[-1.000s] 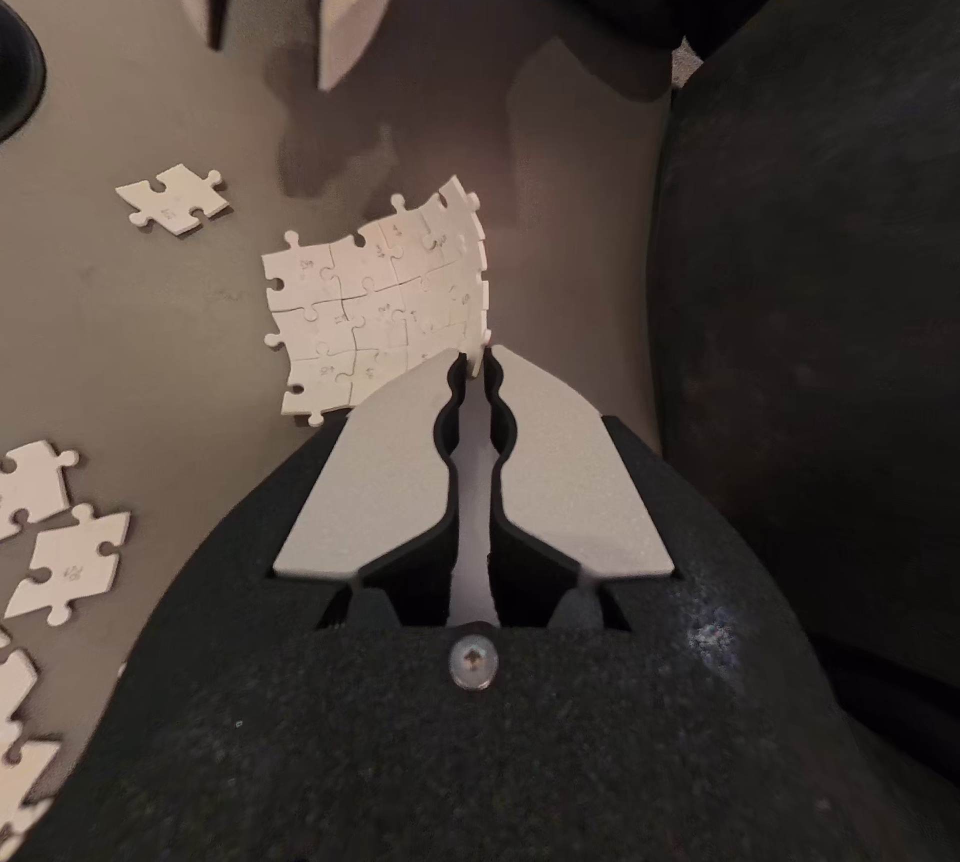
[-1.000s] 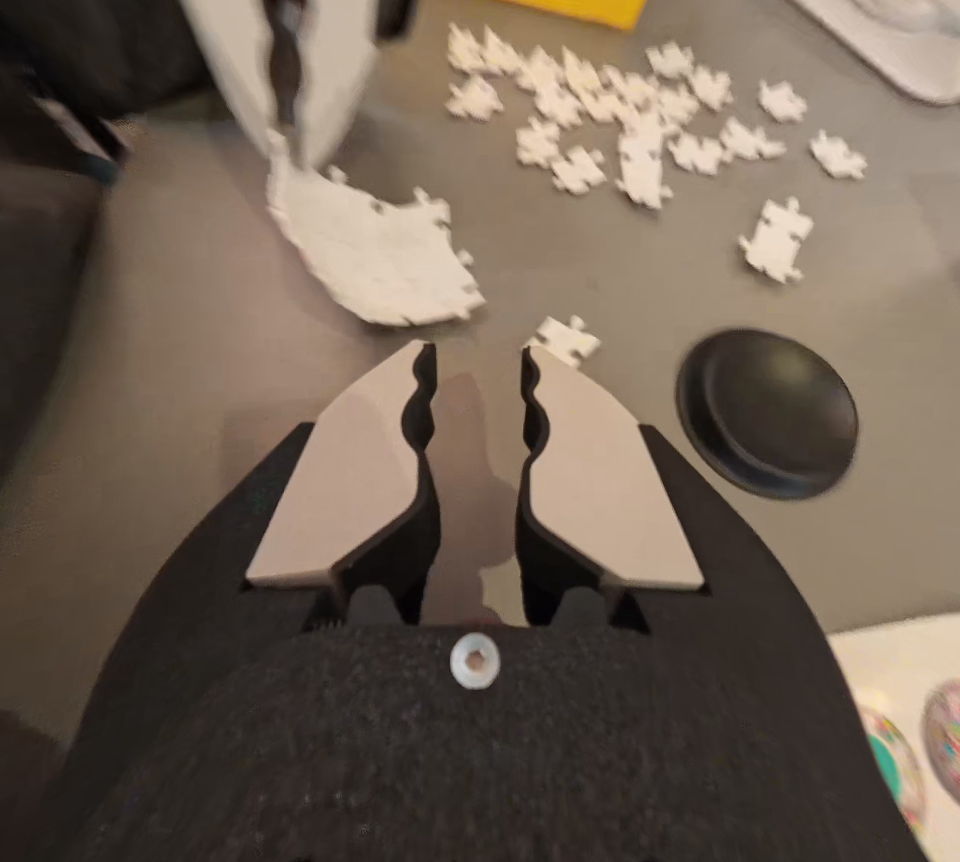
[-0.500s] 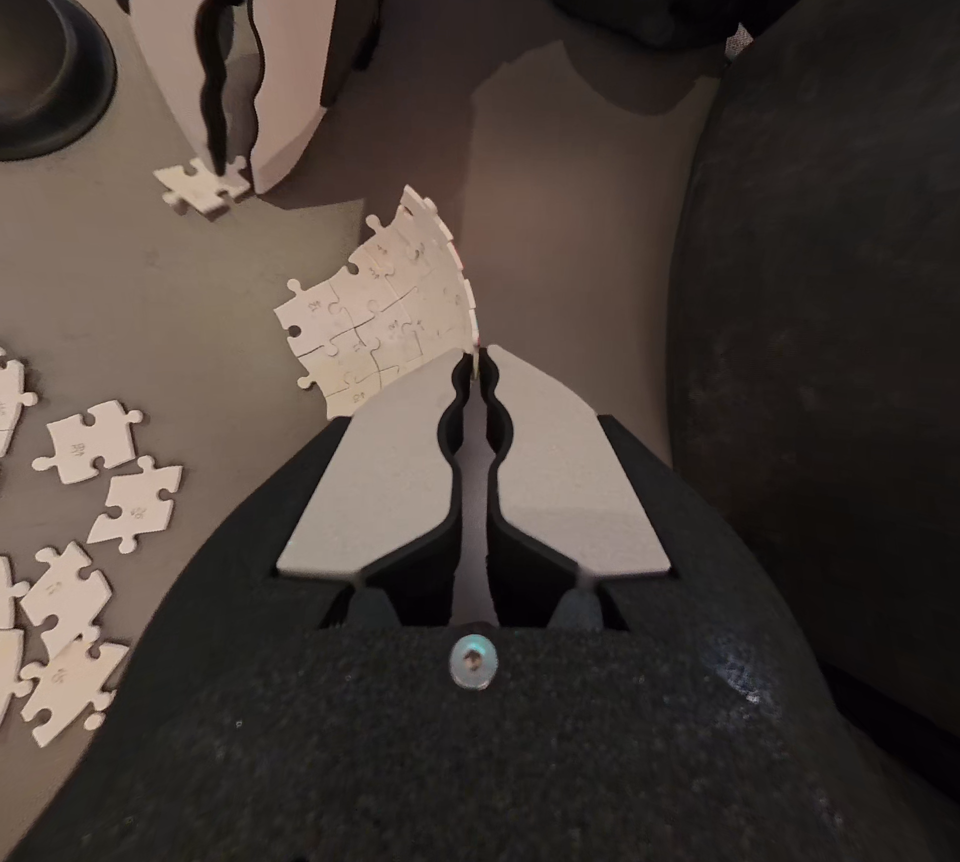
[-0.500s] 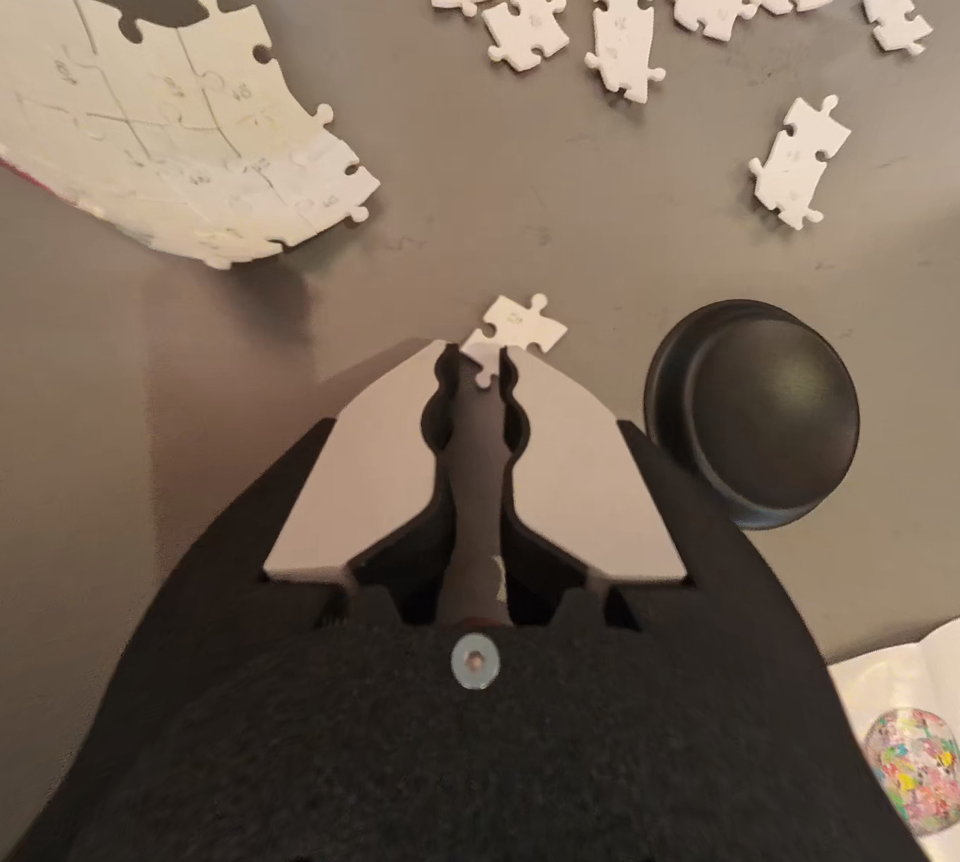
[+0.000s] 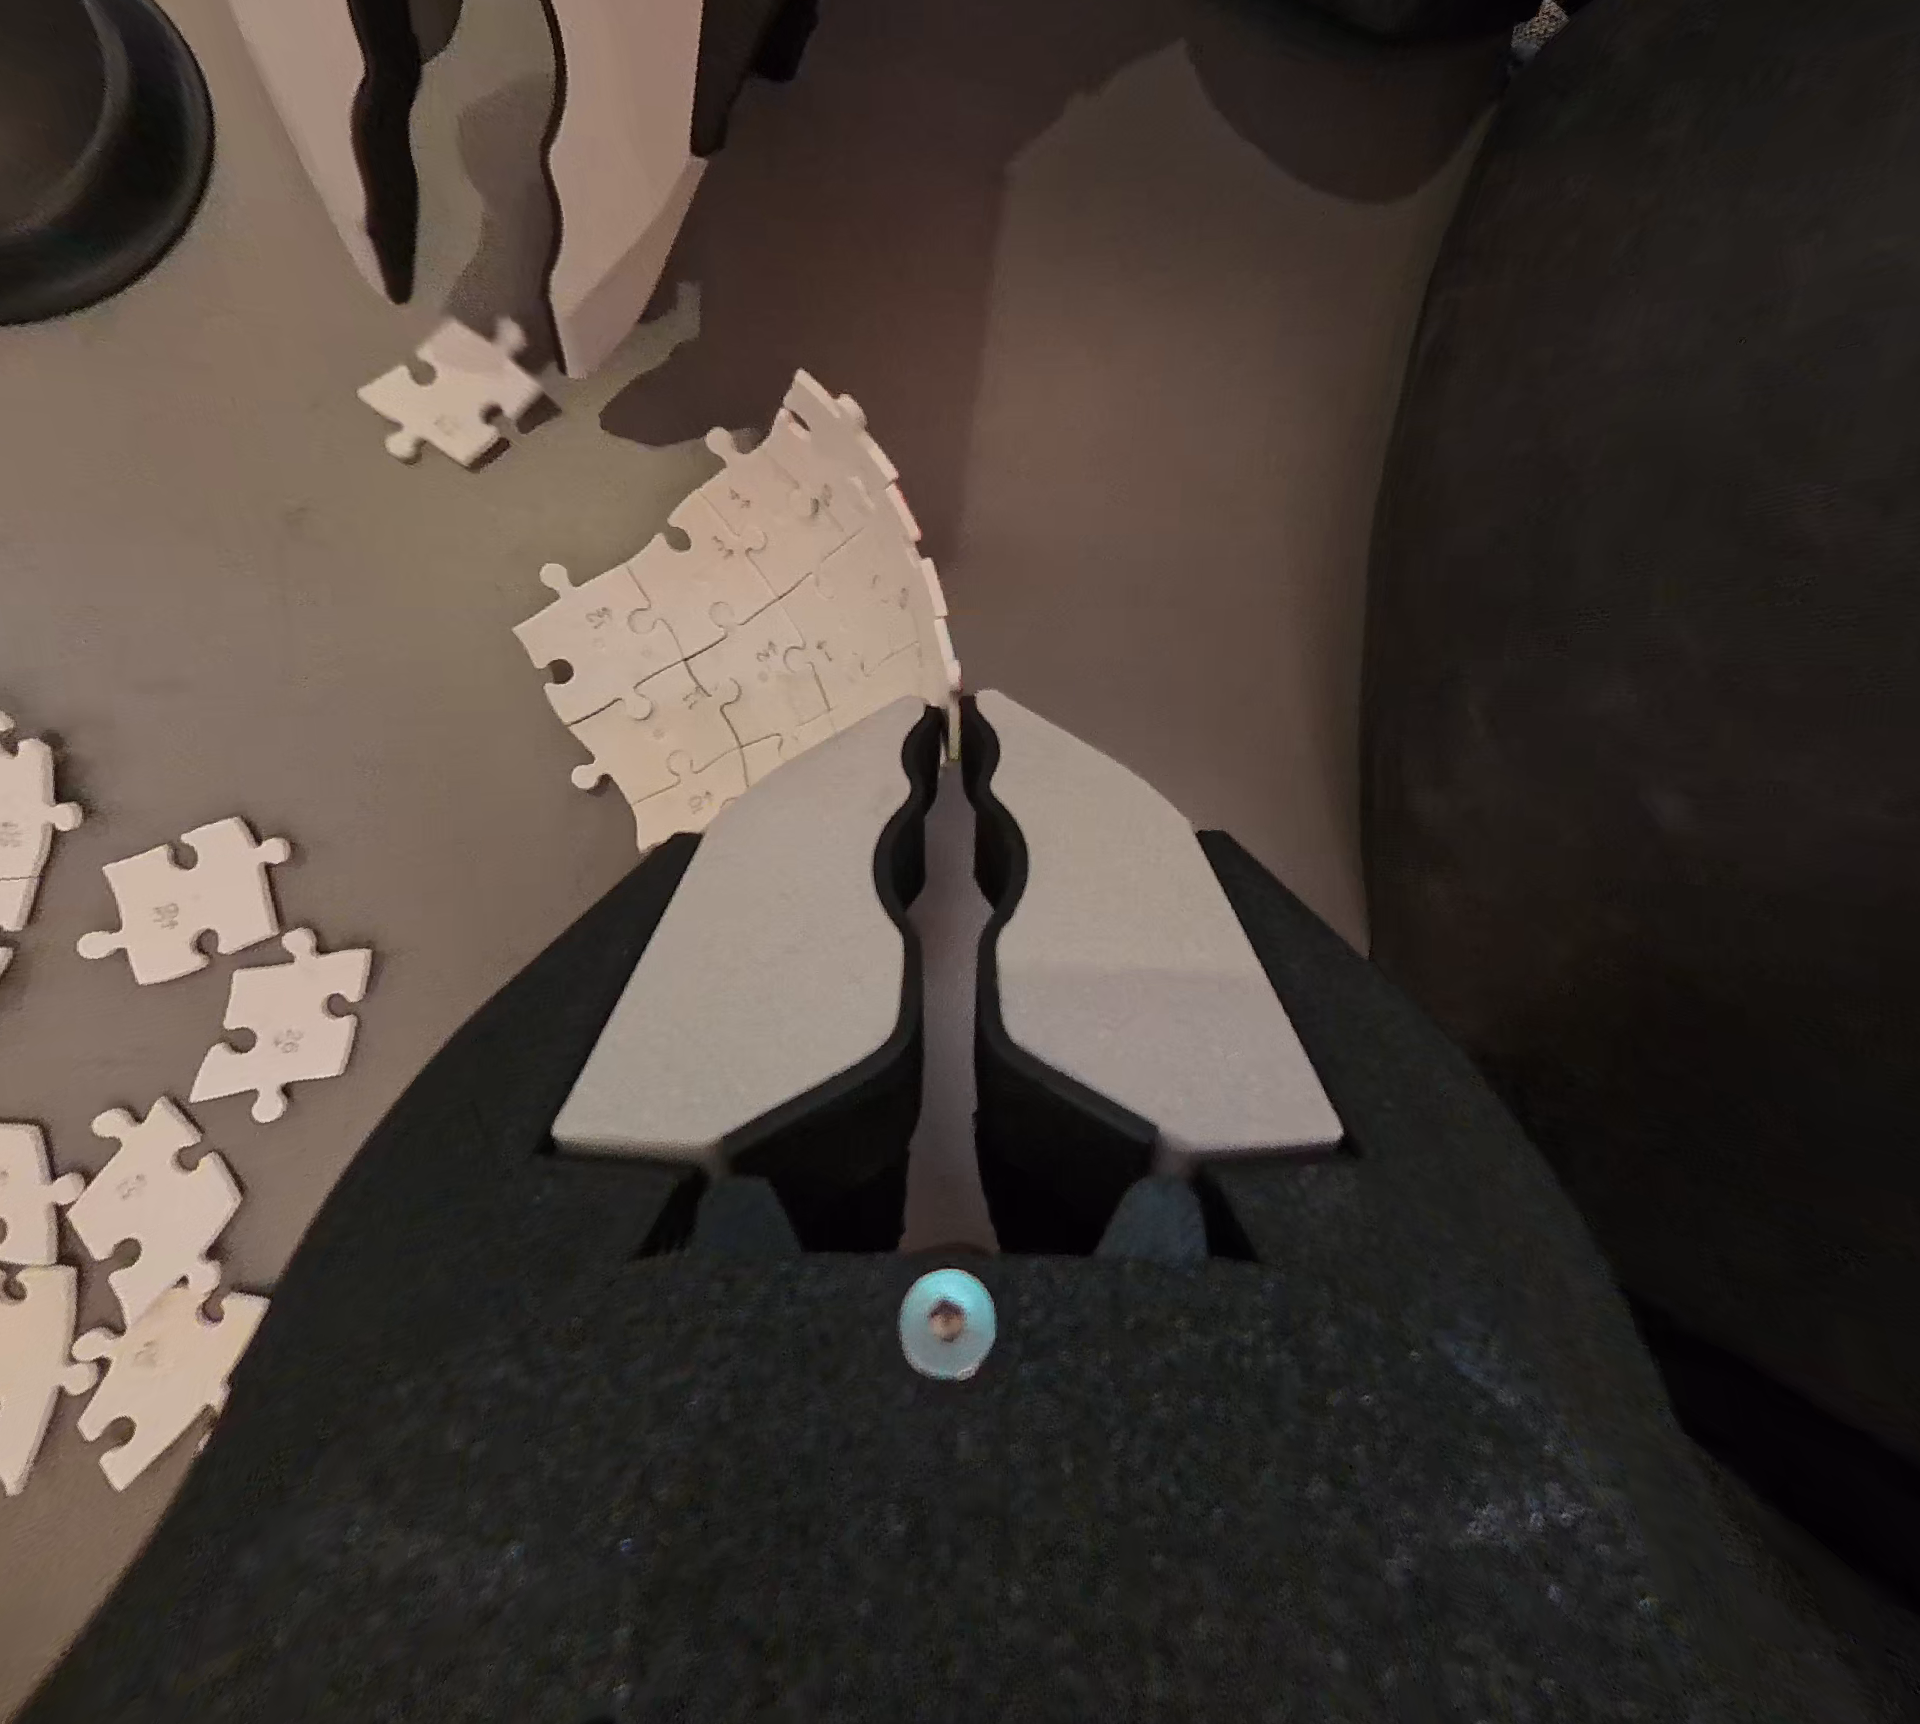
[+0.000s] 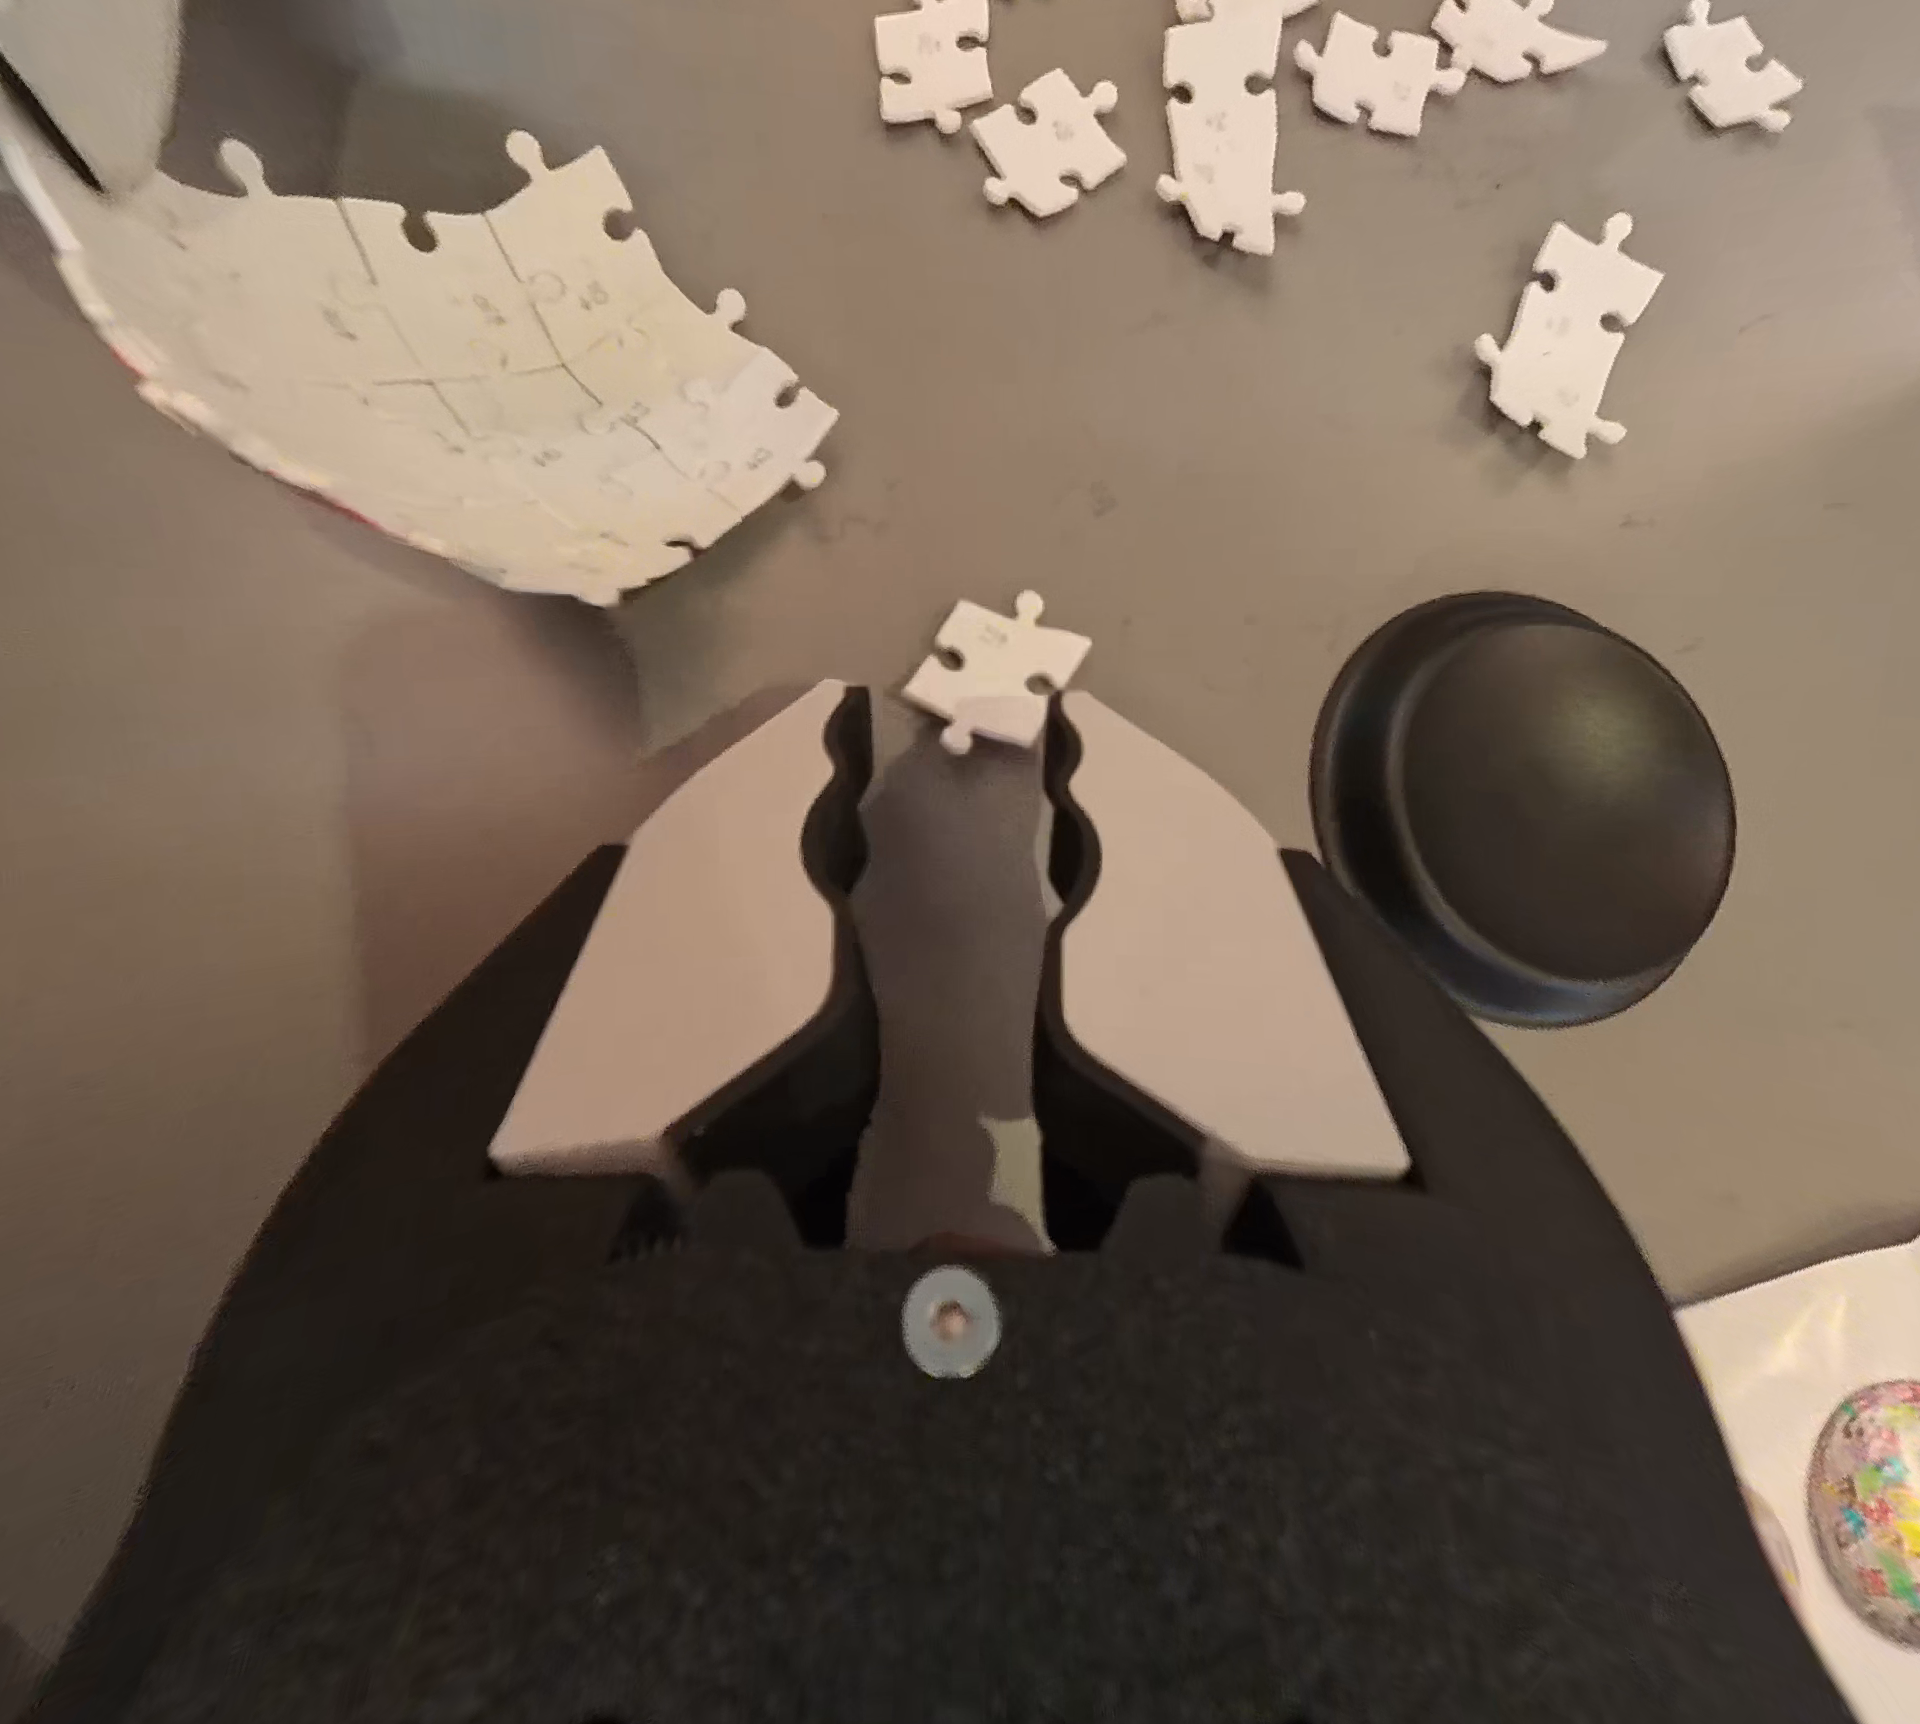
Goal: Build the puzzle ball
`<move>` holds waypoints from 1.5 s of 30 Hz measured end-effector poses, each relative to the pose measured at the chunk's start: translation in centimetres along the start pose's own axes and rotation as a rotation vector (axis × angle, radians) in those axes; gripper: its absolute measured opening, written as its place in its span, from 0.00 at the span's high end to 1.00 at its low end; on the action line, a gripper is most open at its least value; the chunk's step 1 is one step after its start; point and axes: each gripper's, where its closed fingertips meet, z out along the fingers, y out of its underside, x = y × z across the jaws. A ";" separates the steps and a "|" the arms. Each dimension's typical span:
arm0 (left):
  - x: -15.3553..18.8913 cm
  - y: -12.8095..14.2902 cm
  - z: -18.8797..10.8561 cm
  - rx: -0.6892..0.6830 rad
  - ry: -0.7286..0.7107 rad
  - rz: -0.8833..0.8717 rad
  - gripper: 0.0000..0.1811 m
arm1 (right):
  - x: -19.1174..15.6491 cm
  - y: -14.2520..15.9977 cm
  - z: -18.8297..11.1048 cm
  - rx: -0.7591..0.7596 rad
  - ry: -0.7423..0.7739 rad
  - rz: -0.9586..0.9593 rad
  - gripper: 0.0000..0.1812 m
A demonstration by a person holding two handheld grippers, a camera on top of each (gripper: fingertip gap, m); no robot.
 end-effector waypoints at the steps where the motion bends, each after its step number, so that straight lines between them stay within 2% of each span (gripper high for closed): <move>1: 0.0 0.0 0.0 0.001 -0.001 0.001 0.98 | 0.2 0.3 0.1 -0.005 0.003 0.007 0.81; 6: -0.1 -0.1 -0.3 0.004 -0.005 -0.001 0.99 | 0.3 0.8 0.9 -0.035 -0.009 0.024 0.76; 8: -0.1 -0.2 -0.4 0.005 -0.003 -0.004 0.99 | 0.4 0.8 1.1 -0.042 -0.011 0.027 0.77; 11: -0.1 -0.3 -0.4 0.003 -0.006 -0.002 0.99 | 0.0 0.7 1.1 -0.039 -0.026 0.015 0.89; 15: 0.0 -0.2 -0.4 -0.002 -0.004 -0.001 0.99 | 0.1 0.9 0.9 -0.060 -0.011 -0.024 0.90; 17: 0.0 -0.2 -0.4 -0.004 -0.005 0.001 0.99 | 0.5 1.0 0.5 -0.078 0.019 -0.033 0.84; 21: 0.0 -0.2 -0.4 -0.004 -0.007 0.002 0.99 | 1.0 0.9 -0.4 -0.072 0.047 -0.012 0.84; 29: 0.0 -0.1 -0.5 -0.004 -0.007 0.001 0.99 | 0.6 0.3 0.2 -0.057 0.028 0.027 0.81; 33: 0.0 -0.2 -0.6 0.000 -0.008 0.001 0.99 | 0.2 0.5 1.1 -0.065 -0.010 0.081 0.70; 34: 0.0 -0.2 -0.6 0.000 -0.009 0.002 0.99 | 0.2 0.7 1.3 -0.076 -0.016 0.084 0.71; 36: 0.0 -0.1 -0.6 0.000 -0.009 0.002 0.99 | -0.1 0.5 1.4 -0.063 -0.036 0.079 0.79; 45: 0.0 0.0 -1.3 -0.045 0.015 0.016 0.99 | -0.4 0.0 1.7 -0.089 -0.082 -0.018 0.79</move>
